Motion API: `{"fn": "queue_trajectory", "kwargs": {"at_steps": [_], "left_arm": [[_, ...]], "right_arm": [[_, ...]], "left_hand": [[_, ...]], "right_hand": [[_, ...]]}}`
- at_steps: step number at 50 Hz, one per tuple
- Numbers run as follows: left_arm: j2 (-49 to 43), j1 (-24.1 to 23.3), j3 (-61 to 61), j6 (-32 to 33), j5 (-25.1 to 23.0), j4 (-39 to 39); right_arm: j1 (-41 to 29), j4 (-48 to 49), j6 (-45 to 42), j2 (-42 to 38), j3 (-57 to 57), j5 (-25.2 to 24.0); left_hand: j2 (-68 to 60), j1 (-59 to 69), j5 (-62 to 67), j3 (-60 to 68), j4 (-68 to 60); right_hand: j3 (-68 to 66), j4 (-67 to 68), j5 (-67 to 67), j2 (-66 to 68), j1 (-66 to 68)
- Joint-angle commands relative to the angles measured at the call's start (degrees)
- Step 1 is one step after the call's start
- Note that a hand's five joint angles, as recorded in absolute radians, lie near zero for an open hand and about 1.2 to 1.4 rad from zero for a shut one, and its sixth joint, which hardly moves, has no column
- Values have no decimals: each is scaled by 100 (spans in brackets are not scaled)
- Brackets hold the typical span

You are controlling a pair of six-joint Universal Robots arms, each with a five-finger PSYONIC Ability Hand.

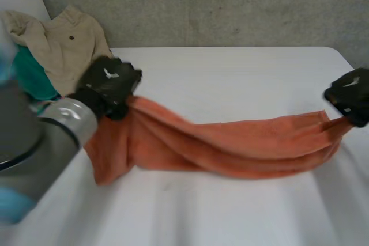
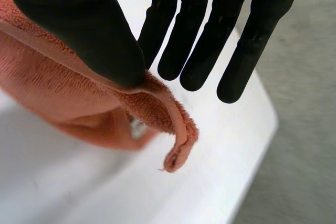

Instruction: Fold the laundry.

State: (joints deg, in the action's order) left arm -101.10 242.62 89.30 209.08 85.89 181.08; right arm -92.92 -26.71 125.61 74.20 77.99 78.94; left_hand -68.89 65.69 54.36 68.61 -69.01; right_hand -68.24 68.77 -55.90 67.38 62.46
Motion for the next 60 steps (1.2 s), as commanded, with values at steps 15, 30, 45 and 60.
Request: {"fn": "queue_trajectory", "kwargs": {"at_steps": [15, 30, 45, 60], "left_arm": [[-2274, 198, -3982, 1276, 95, 3943], [-981, 242, -1075, 300, 218, 3162], [-1939, 75, 666, 344, 51, 3100], [-24, 452, 1520, -182, 51, 2372]], "right_arm": [[-596, 4655, 1897, -1225, -3097, 1071], [-569, 3059, 1985, -688, -1569, 307], [-517, 2785, 1950, -1399, 664, 192], [353, 2803, 1950, -785, 1227, -62]], "left_hand": [[-1111, 1431, 1564, 1139, -1099], [-1111, 1431, 1564, 1139, -1099], [-1111, 1431, 1564, 1139, -1099], [4521, -4201, -4068, -4493, 4533]], "right_hand": [[-1176, 1123, -1410, 1262, 1754], [-1176, 1123, -1410, 1262, 1754], [-1176, 1123, -1410, 1262, 1754], [-1176, 1123, -1410, 1262, 1754]]}}
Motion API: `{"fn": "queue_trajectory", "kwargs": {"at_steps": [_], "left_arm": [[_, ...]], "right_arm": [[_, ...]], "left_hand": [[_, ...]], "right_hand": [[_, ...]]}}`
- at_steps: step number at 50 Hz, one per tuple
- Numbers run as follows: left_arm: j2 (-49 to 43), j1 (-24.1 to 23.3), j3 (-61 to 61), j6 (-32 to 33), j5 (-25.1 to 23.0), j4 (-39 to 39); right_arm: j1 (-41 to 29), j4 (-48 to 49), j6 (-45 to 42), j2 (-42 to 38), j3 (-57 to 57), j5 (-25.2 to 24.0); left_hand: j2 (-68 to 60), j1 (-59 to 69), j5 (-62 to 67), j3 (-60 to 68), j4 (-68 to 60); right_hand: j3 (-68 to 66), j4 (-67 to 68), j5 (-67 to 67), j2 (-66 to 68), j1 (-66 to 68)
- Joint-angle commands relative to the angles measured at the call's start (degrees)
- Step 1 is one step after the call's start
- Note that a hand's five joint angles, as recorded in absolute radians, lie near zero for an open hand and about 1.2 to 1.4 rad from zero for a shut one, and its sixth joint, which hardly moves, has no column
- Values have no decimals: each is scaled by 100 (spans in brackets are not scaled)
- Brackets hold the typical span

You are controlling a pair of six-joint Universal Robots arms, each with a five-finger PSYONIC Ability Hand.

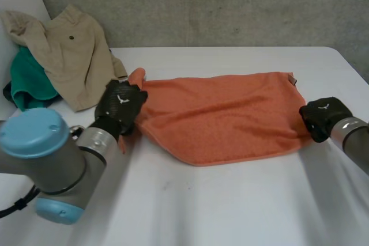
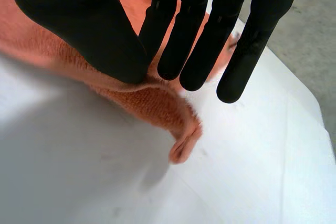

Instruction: Fold the laundry.

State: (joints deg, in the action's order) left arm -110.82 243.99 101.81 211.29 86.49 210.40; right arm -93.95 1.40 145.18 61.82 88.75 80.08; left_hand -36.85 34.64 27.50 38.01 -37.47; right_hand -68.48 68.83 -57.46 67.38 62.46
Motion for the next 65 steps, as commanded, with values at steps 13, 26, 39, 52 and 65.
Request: {"fn": "queue_trajectory", "kwargs": {"at_steps": [13, 26, 39, 52, 65], "left_arm": [[1230, 1274, 357, -2548, -668, -2512], [1151, 1309, 1016, -2751, -642, -1801], [203, 1266, 745, -2708, -598, -1045], [350, 1046, 497, -1777, -423, -1141], [114, 843, -293, -1345, -229, -1133]], "right_arm": [[615, -43, 37, 498, 371, -467], [615, 1, 37, 489, 494, -476], [606, 9, -33, 489, 722, -581], [641, -61, -42, 577, 582, -731], [641, -386, 2, 1377, 713, -888]], "left_hand": [[1082, -861, -1148, -1199, 1145], [258, -37, -323, -374, 320], [-1202, 1423, 1137, 1086, -1140], [-4315, 4536, 4250, 4199, -4253], [-4315, 4536, 4250, 4199, -4253]], "right_hand": [[-1152, 1117, -1254, 1262, 1754], [-1152, 1117, -1254, 1262, 1754], [-1152, 1117, -1254, 1262, 1754], [-292, 257, -393, 402, 894], [4343, -4378, 4241, -4232, -3740]]}}
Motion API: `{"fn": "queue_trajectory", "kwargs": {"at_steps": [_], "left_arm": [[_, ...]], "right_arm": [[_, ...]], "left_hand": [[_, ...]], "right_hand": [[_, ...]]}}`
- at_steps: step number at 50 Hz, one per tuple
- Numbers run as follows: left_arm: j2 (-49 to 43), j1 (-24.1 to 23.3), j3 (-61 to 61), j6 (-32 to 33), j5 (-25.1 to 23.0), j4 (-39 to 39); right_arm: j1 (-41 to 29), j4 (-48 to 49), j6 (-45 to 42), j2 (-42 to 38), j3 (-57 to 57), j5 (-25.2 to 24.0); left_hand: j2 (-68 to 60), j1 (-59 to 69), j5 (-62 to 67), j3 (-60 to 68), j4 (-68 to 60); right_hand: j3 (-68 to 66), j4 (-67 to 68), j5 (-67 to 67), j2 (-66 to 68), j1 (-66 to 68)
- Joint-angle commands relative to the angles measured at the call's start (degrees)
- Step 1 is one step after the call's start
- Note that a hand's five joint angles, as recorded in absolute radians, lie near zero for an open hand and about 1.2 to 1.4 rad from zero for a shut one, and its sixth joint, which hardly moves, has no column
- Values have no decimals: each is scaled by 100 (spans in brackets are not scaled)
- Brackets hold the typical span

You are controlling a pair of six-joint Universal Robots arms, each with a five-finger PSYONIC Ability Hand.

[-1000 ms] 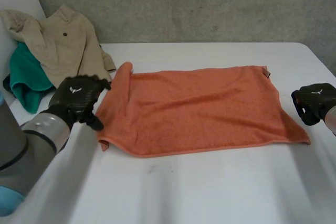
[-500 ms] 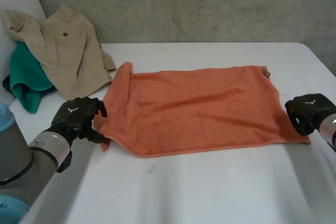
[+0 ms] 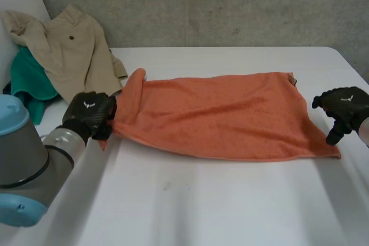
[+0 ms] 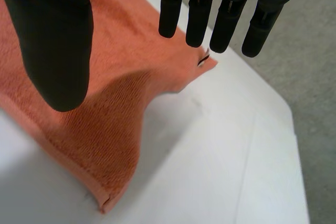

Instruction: Fold the laundry.

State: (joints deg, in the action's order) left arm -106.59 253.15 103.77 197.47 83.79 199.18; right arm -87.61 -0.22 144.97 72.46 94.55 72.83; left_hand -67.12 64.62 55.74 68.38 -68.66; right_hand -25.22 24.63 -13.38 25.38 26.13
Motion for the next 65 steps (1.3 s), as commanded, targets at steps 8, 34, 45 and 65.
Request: {"fn": "queue_trajectory", "kwargs": {"at_steps": [8, 34, 45, 65], "left_arm": [[-635, -116, -1491, 10, 480, -546], [-1822, -55, -2995, 28, 647, -854], [-1769, -2, -2986, 2, 665, -1012], [303, -81, -1651, 45, 603, -2515]], "right_arm": [[33, -259, -4, 277, 634, -761], [60, 611, 391, -927, 371, -691], [60, 637, 286, -1349, 20, -418], [112, -600, -521, 601, -86, -225]], "left_hand": [[-1288, 1538, 1426, 1162, -1134], [-1288, 1538, 1426, 1162, -1134], [-1288, 1538, 1426, 1162, -1134], [-1288, 1538, 1426, 1162, -1134]], "right_hand": [[-303, 362, -487, 287, 212], [-1412, 1471, -1597, 1396, 1321], [-3179, 3238, -3364, 3163, 3088], [-5478, 5537, -5662, 5462, 5387]]}}
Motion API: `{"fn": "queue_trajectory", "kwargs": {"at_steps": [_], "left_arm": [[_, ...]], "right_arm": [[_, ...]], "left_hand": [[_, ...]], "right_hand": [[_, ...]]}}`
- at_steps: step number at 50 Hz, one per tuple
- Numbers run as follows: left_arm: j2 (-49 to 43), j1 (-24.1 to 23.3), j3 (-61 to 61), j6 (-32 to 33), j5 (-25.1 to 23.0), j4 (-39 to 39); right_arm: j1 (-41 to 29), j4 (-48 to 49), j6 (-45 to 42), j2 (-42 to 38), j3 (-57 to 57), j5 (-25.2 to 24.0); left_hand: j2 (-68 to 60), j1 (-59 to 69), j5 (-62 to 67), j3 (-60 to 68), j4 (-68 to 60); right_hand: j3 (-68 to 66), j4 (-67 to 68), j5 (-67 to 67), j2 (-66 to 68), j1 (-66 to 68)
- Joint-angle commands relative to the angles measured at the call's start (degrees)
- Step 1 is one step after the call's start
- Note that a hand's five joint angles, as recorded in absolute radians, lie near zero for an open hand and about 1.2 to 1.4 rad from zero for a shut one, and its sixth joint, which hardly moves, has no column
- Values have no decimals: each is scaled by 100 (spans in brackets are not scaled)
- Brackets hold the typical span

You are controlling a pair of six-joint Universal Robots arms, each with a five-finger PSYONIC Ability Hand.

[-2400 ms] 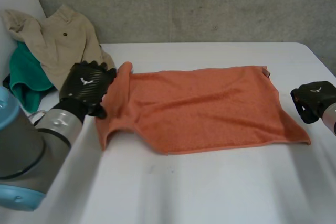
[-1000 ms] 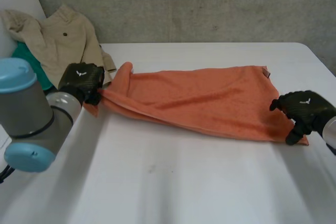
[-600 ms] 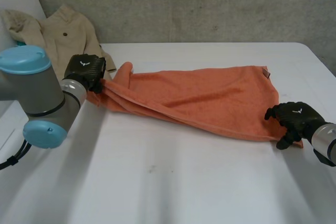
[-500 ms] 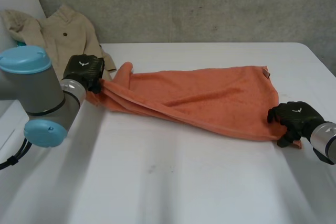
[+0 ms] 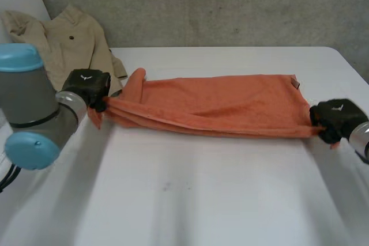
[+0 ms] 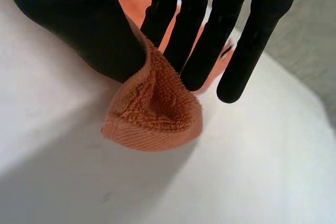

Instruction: Fold the laundry.

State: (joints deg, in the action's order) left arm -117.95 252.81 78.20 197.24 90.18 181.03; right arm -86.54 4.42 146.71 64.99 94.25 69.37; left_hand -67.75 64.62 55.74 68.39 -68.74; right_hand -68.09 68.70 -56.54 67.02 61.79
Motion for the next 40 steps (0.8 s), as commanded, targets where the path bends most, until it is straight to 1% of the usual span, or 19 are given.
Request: {"fn": "queue_trajectory", "kwargs": {"at_steps": [1, 5, 7, 9, 11, 14, 17, 18, 21, 22, 25, 26, 29, 31, 33, 34, 37, 38, 40], "left_arm": [[1694, -48, 1081, 86, -44, -761], [2802, -56, 1715, 367, -53, -973], [3346, -65, 2004, 839, -62, -1139], [3602, -65, 2190, 1201, -62, -1289], [3726, -91, 2461, 1648, -79, -1447], [3631, -144, 2665, 1975, -149, -1509], [2973, -153, 2710, 2178, -167, -1413], [2457, -144, 2614, 2231, -141, -1299], [1638, -127, 2236, 2275, -80, -1044], [1209, -127, 1904, 2275, -27, -904], [608, -135, 1253, 2301, 131, -649], [302, -162, 693, 2388, 280, -509], [-69, -214, -249, 2652, 491, -280], [-307, -285, -1199, 2951, 606, 150], [-378, -311, -1744, 3092, 598, 633], [-395, -320, -2164, 3171, 571, 1236], [-378, -311, -2467, 3189, 501, 2372], [-343, -268, -2537, 3180, 440, 3141], [-290, -267, -2547, 3163, 395, 3621]], "right_arm": [[14, -1257, -836, 1489, -82, 129], [119, -2233, -1635, 1982, -267, 208], [198, -2758, -2160, 2140, -372, 374], [233, -3068, -2505, 2211, -407, 532], [234, -3384, -2926, 2229, -364, 743], [172, -3439, -3148, 2080, -267, 954], [146, -3334, -3122, 1712, -232, 1069], [120, -3185, -3096, 1293, -293, 1139], [14, -2807, -3017, 737, -477, 1280], [-82, -2510, -2921, 456, -730, 1454], [-302, -2104, -2727, 164, -1188, 1807], [-537, -1807, -2622, 7, -1573, 2025], [-838, -1401, -2499, -144, -2163, 2194], [-1067, -839, -2341, -232, -2752, 2177], [-1137, -339, -2218, -232, -3087, 2159], [-1164, 256, -2052, -215, -3306, 2159], [-1164, 1234, -1787, -188, -3466, 2124], [-1155, 1820, -1656, -179, -3510, 2124], [-1181, 2176, -1593, -136, -3519, 2142]], "left_hand": [[-1225, 1538, 1426, 1161, -1126], [-1225, 1538, 1426, 1161, -1126], [-1225, 1538, 1426, 1161, -1126], [-1225, 1538, 1426, 1161, -1126], [-1225, 1538, 1426, 1161, -1126], [-1225, 1538, 1426, 1161, -1126], [-1225, 1538, 1426, 1161, -1126], [-1225, 1538, 1426, 1161, -1126], [-1225, 1538, 1426, 1161, -1126], [-1225, 1538, 1426, 1161, -1126], [-1225, 1538, 1426, 1161, -1126], [-1225, 1538, 1426, 1161, -1126], [-1225, 1538, 1426, 1161, -1126], [-1225, 1538, 1426, 1161, -1126], [-1225, 1538, 1426, 1161, -1126], [-1225, 1538, 1426, 1161, -1126], [-1225, 1538, 1426, 1161, -1126], [-1225, 1538, 1426, 1161, -1126], [-1225, 1538, 1426, 1161, -1126]], "right_hand": [[-1191, 1130, -1346, 1298, 1821], [-1191, 1130, -1346, 1298, 1821], [-1191, 1130, -1346, 1298, 1821], [-1191, 1130, -1346, 1298, 1821], [-1191, 1130, -1346, 1298, 1821], [-1191, 1130, -1346, 1298, 1821], [-1191, 1130, -1346, 1298, 1821], [-1191, 1130, -1346, 1298, 1821], [-1191, 1130, -1346, 1298, 1821], [-1191, 1130, -1346, 1298, 1821], [-1191, 1130, -1346, 1298, 1821], [-1191, 1130, -1346, 1298, 1821], [-1191, 1130, -1346, 1298, 1821], [-1191, 1130, -1346, 1298, 1821], [-1191, 1130, -1346, 1298, 1821], [-1191, 1130, -1346, 1298, 1821], [-1191, 1130, -1346, 1298, 1821], [-1191, 1130, -1346, 1298, 1821], [-1191, 1130, -1346, 1298, 1821]]}}
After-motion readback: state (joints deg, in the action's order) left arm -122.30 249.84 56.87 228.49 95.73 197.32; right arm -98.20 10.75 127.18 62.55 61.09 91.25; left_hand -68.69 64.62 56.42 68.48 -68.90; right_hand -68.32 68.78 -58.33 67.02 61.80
